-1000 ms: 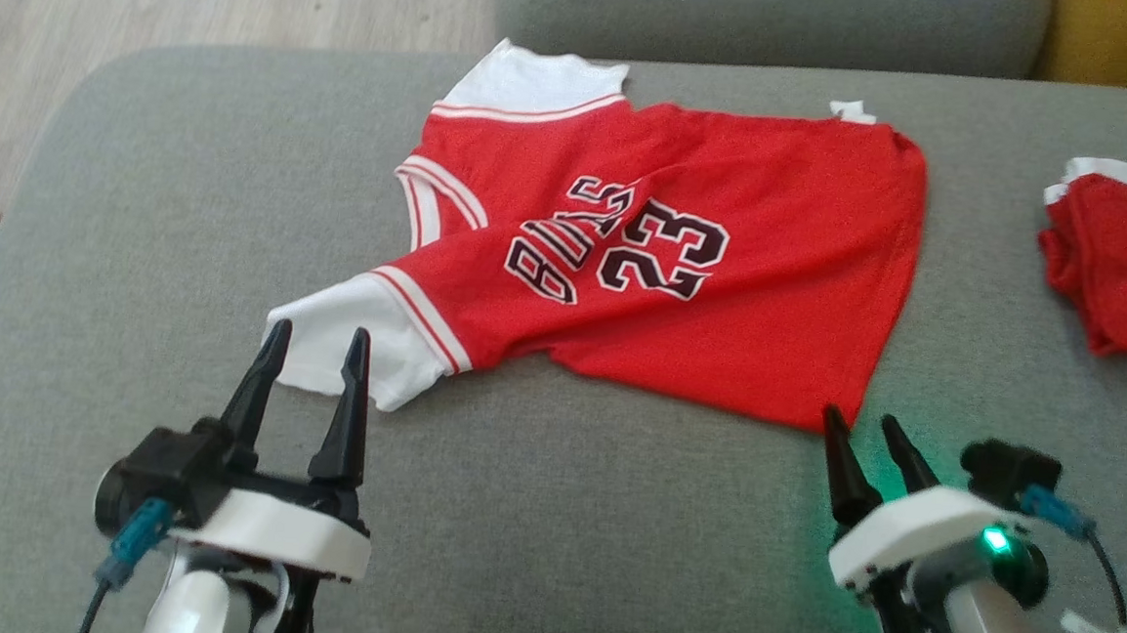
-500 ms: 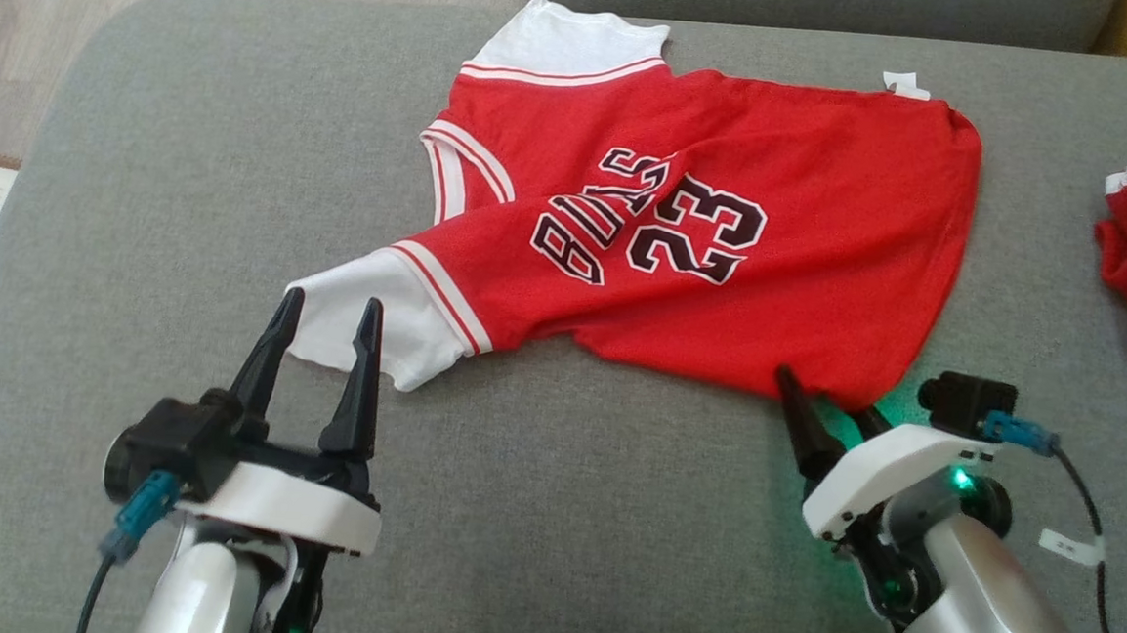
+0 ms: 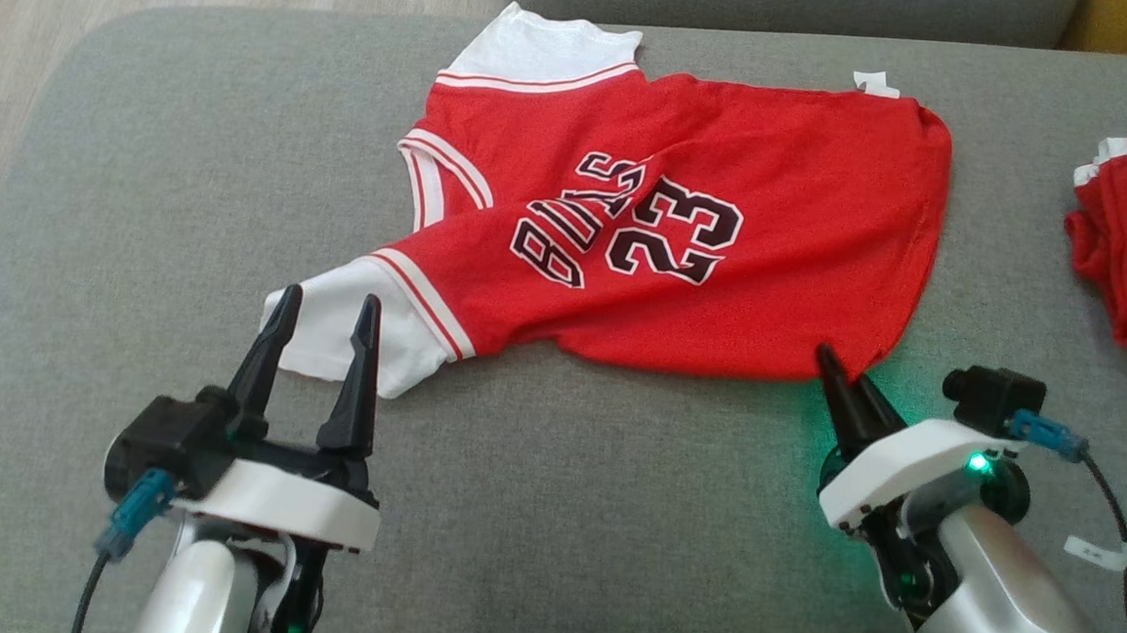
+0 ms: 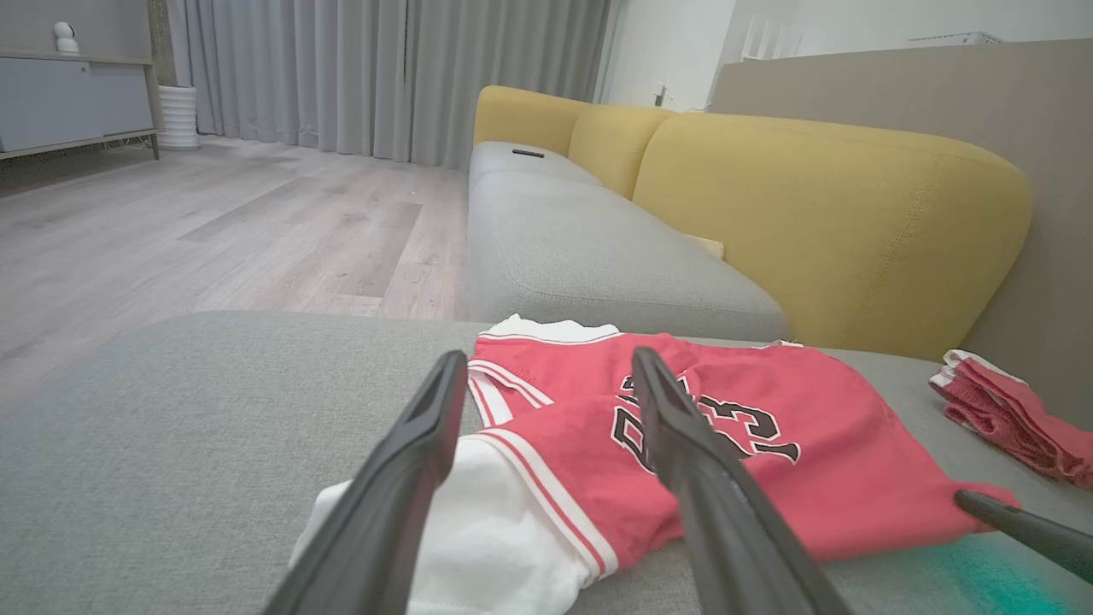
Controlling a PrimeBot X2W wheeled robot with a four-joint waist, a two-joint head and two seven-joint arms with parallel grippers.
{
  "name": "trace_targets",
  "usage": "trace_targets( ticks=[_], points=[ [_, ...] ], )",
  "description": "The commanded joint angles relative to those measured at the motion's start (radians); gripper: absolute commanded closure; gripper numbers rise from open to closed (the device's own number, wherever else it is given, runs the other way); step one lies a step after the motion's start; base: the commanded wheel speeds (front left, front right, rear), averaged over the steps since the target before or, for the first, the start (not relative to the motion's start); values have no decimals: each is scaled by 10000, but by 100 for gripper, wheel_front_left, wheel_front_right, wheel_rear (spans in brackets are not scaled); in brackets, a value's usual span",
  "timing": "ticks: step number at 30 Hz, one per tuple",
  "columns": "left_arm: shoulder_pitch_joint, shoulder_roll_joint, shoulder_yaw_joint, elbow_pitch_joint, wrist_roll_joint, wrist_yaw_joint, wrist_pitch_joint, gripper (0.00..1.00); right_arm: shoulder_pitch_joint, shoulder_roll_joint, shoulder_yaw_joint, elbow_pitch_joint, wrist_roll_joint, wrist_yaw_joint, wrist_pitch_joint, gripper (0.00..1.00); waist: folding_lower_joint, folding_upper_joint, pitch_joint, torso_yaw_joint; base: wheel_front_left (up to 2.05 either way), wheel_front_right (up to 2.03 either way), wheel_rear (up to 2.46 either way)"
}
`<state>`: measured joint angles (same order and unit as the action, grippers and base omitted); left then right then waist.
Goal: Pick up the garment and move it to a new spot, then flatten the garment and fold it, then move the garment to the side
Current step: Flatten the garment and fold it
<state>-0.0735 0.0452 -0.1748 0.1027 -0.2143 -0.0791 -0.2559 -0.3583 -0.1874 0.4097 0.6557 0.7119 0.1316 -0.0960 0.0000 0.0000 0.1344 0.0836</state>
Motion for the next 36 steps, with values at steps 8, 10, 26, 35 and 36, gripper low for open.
trace_targets(
  ticks=[8, 10, 26, 35, 36],
  points=[
    [-423, 51, 505, -343, -8, 61, -59, 0, -306, -359, -267, -219, 171, -9, -909, 100, 0, 0, -150, -156, 0, 0, 0],
    [-409, 51, 512, -344, -11, 64, -59, 0, -255, -422, -366, -245, 180, -9, -964, 100, 0, 0, -180, -182, 0, 0, 0],
    [-231, 51, 392, -413, -92, 141, -59, 0, 223, -1203, -3251, 475, -2129, -9, -261, 100, 0, 0, -422, -439, 0, 0, 0],
    [-222, 51, 252, -408, -186, 167, -59, 0, 529, -346, -5019, -203, -4887, -9, 709, 0, 0, 0, -432, -454, 0, 0, 0],
    [-224, 51, 251, -410, -190, 166, -59, 0, 612, -207, -5249, -392, -5159, -9, 728, 0, 0, 0, -432, -457, 0, 0, 0]
  ],
)
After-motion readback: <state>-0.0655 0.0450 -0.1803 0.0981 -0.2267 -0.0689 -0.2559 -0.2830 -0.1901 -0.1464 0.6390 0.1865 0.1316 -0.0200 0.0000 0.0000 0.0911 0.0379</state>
